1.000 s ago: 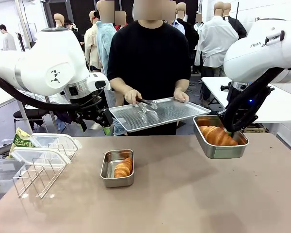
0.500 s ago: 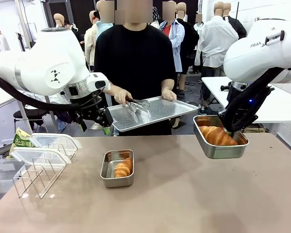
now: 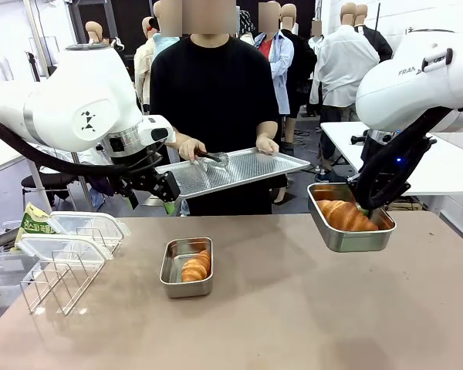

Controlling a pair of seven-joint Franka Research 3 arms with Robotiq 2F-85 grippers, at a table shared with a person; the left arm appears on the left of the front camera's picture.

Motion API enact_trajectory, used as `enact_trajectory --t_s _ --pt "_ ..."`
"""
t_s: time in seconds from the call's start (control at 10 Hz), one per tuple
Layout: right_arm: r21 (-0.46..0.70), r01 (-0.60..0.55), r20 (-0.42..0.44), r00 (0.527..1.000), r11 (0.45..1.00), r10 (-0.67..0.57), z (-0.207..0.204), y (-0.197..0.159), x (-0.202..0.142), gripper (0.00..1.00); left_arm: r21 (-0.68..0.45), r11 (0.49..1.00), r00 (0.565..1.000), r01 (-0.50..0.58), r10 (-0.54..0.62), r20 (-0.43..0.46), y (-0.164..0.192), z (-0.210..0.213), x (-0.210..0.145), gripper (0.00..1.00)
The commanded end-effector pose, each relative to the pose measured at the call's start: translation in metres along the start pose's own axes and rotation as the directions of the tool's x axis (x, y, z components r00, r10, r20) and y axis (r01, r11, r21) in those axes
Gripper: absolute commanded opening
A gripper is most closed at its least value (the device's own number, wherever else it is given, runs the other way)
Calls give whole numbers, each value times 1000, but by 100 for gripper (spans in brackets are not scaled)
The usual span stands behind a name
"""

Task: Place the bread in airtight containers.
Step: Once an object is inside an Airtight Container , place the container in the center of the table.

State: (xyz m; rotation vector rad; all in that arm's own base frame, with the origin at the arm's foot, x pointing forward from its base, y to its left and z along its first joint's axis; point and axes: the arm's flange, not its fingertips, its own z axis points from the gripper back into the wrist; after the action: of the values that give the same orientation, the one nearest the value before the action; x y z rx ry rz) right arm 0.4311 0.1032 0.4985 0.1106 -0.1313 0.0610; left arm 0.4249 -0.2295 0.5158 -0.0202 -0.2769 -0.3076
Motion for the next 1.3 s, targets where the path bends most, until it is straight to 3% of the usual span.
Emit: enact_trajectory --t_s 0.0,0.3,0.6,0.9,1.2 --pt "1 -4 6 1000 1000 4 1 1 -1 0 0 1000 1000 -2 2 2 1 1 2 100" --pt "-5 6 28 1000 1000 -6 -7 1 2 0 0 1000 1000 -2 2 2 1 1 2 100" --pt "-2 35 27 999 999 -35 -51 -15 16 0 0 1000 1000 -2 2 2 1 1 2 100" --pt "36 -19 2 1000 999 19 -103 -37 43 0 0 1000 1000 -2 2 2 1 1 2 100" --pt "57 30 -37 999 998 -28 -145 -53 66 0 0 1000 1000 -2 2 2 1 1 2 100"
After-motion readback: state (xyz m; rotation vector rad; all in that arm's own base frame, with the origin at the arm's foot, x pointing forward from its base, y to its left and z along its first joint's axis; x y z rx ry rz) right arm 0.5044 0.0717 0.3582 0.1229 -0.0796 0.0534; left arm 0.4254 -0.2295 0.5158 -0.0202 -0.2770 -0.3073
